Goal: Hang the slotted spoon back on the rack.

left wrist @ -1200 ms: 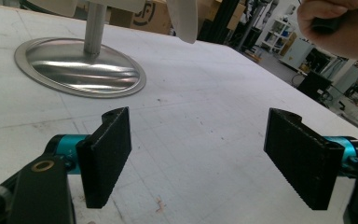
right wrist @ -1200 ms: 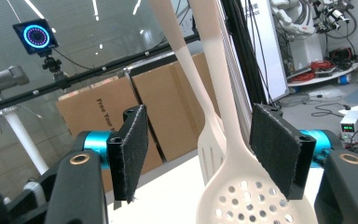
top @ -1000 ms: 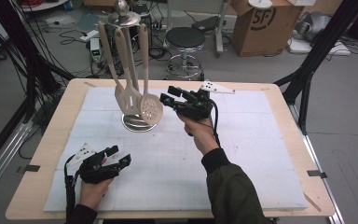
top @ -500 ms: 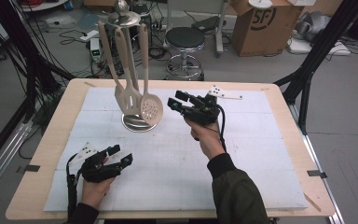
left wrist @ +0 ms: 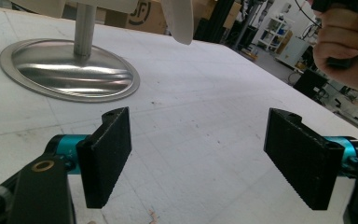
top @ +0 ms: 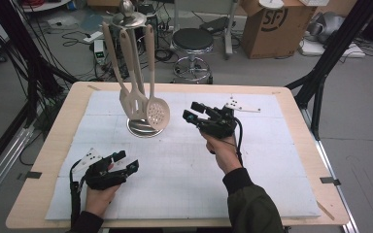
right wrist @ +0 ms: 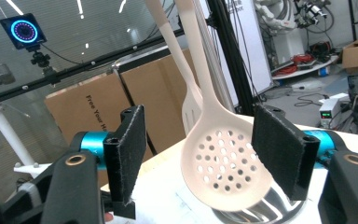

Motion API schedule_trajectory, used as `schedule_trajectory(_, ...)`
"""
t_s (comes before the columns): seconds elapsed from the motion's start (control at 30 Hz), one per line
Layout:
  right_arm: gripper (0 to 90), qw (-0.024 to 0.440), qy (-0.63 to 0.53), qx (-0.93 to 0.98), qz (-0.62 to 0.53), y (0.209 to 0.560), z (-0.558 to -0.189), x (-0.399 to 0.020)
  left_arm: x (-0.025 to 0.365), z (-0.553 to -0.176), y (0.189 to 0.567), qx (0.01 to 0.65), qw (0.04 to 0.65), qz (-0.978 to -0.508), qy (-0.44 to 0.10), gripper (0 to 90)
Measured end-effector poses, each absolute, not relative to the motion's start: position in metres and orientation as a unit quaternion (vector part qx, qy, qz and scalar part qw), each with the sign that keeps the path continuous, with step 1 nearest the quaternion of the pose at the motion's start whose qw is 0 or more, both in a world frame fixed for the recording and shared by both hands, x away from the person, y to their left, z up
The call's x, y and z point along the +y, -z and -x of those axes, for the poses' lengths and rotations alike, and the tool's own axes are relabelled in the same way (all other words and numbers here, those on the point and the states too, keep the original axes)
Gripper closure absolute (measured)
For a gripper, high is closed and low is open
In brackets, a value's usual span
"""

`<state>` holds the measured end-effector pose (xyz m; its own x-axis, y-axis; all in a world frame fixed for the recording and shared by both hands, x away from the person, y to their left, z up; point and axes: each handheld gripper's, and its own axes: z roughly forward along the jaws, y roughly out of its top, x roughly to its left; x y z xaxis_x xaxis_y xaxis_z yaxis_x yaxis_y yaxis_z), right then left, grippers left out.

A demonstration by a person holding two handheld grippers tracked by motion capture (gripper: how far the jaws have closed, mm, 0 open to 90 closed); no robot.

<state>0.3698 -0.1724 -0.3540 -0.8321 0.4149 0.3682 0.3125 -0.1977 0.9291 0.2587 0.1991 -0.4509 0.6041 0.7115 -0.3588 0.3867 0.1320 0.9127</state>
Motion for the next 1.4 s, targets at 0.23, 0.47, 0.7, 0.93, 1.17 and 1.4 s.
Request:
schedule_trajectory(0.23, 30.7, 0.03, -0.713, 0.639, -0.287, 0.361, -0.362, -0.182, 0.199, -0.259, 0.451, 0.424, 0.619, -0.647, -0.132, 23.7)
schedule_trajectory(0.47, 26.8, 0.032, -0.699, 0.648, -0.301, 0.367, -0.357, -0.191, 0.199, -0.259, 0.451, 0.425, 0.619, -0.647, -0.132, 23.7)
schedule_trajectory(0.7, 26.8, 0.039, -0.687, 0.657, -0.308, 0.367, -0.354, -0.195, 0.198, -0.259, 0.451, 0.425, 0.619, -0.647, -0.132, 23.7)
schedule_trajectory(0.93, 27.1, 0.036, -0.678, 0.664, -0.313, 0.378, -0.345, -0.209, 0.199, -0.259, 0.451, 0.423, 0.619, -0.649, -0.132, 23.7)
schedule_trajectory(1.17, 26.9, 0.043, -0.665, 0.674, -0.319, 0.39, -0.332, -0.228, 0.198, -0.259, 0.451, 0.424, 0.619, -0.648, -0.132, 23.7)
schedule_trajectory(1.4, 26.5, 0.055, -0.659, 0.673, -0.331, 0.401, -0.322, -0.247, 0.194, -0.26, 0.451, 0.417, 0.618, -0.653, -0.134, 23.7)
